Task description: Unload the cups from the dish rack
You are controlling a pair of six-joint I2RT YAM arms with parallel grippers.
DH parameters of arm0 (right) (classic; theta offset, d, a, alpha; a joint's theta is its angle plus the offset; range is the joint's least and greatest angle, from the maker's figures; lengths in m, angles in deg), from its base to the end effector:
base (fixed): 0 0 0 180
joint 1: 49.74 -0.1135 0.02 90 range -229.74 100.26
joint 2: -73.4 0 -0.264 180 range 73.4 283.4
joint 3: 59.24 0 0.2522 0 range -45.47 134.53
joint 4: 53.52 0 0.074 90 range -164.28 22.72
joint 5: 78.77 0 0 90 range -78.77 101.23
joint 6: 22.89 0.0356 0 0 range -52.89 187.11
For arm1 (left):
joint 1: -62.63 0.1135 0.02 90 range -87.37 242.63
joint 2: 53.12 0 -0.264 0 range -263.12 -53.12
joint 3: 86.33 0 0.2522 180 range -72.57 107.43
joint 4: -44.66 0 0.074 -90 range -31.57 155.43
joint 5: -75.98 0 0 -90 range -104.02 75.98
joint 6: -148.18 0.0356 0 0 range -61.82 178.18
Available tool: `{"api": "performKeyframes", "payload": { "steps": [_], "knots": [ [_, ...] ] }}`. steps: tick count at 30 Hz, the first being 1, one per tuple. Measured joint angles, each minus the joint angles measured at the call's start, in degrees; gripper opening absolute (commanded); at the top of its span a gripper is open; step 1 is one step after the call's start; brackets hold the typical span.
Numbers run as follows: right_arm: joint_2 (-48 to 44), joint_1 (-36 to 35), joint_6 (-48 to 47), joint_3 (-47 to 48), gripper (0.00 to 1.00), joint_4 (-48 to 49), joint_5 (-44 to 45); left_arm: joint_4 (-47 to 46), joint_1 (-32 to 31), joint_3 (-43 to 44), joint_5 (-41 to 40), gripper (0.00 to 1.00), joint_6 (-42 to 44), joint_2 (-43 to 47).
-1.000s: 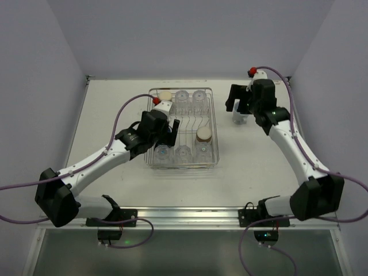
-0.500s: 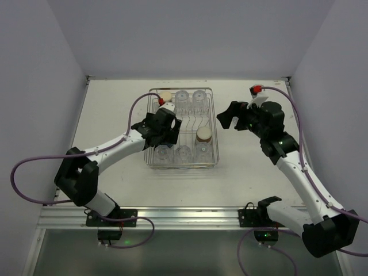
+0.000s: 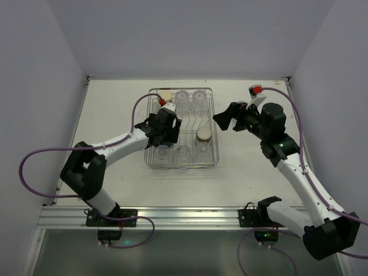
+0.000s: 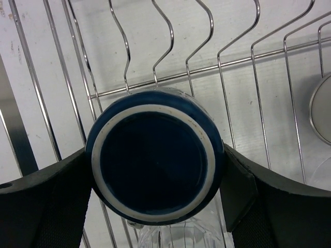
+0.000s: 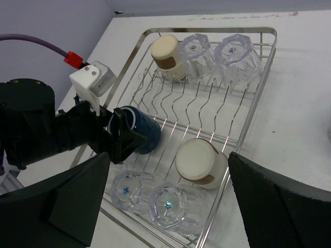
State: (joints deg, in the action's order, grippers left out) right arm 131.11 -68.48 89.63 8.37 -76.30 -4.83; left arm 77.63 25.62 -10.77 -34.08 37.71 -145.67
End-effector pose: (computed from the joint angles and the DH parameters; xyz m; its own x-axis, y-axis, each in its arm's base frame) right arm 0.2174 0.0842 0.3559 -0.4111 0.2492 -0.8769 -0.4403 0.7880 0.4303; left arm 0.2805 -0.1962 0.2213 -0.7089 0.1230 -0.6945 0.1509 0.9883 0.0210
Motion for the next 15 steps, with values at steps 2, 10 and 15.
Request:
{"api": "performKeyframes", "payload": {
  "steps": [2,10,15],
  "knots": [
    [-0.07,-0.28,0.76,-0.33,0.99,0.90,-0.39,-0.76,0.02,-0.59,0.07,0.40,0.04,0.39],
    [-0.33,-1.68,9.01,-5.68,0.94,11.39,-6.32,-1.22,0.22,-2.08,1.18,0.29,0.04,8.92],
    [1.97,-3.89,14.64,-7.23,0.92,18.86,-9.16,-2.08,0.24,-2.08,2.97,0.26,-0.15,16.83]
  ]
}}
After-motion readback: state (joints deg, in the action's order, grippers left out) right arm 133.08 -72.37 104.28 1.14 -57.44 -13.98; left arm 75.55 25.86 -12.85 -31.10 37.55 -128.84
